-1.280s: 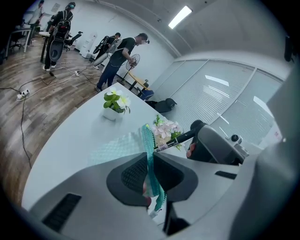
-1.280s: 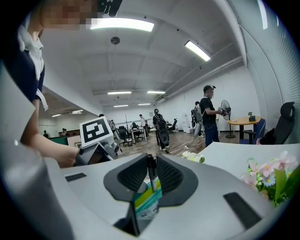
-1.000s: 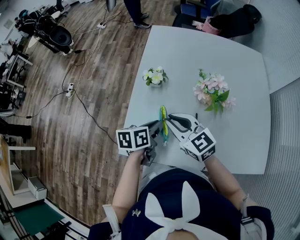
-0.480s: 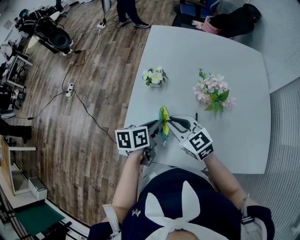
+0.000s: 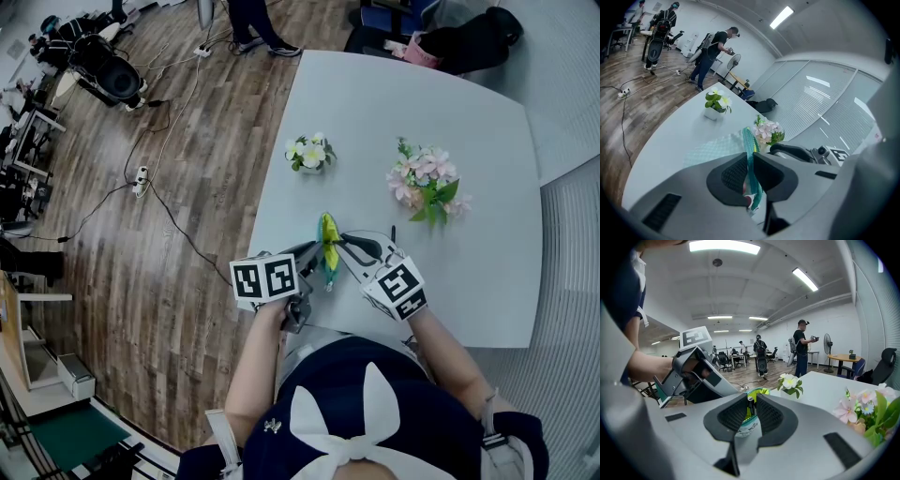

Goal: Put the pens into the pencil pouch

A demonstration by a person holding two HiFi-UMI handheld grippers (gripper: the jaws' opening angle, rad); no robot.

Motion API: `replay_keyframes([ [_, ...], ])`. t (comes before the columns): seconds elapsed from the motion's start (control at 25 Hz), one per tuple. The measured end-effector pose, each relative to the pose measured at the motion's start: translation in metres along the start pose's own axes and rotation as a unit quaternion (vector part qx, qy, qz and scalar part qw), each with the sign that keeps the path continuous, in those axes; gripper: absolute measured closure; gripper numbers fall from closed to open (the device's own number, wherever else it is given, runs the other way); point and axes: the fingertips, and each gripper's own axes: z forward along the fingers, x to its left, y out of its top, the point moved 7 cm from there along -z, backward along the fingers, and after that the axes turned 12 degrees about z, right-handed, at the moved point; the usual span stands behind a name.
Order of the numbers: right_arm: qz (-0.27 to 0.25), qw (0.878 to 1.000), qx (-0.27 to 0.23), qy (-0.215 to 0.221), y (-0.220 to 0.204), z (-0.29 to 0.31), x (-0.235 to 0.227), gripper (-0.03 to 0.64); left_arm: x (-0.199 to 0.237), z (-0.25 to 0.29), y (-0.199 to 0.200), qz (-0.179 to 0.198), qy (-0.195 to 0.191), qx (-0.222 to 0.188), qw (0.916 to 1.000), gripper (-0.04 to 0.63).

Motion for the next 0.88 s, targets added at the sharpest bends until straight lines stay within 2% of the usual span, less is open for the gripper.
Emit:
replay_keyframes([
  [0.4,-0.006,1.0,-0.007,0.029,0.006,0.004,0.01,0.552,-0.005,0.002,-0.002,0.0,-0.005,0.003,1.0,0.541],
  [0.88,0.014,0.999,0.024,0.045,-0.008,0.012,0.006,0.551,-0.005,0.004,-0.003,-0.001,-0.004,0.002,1.0,0.541],
])
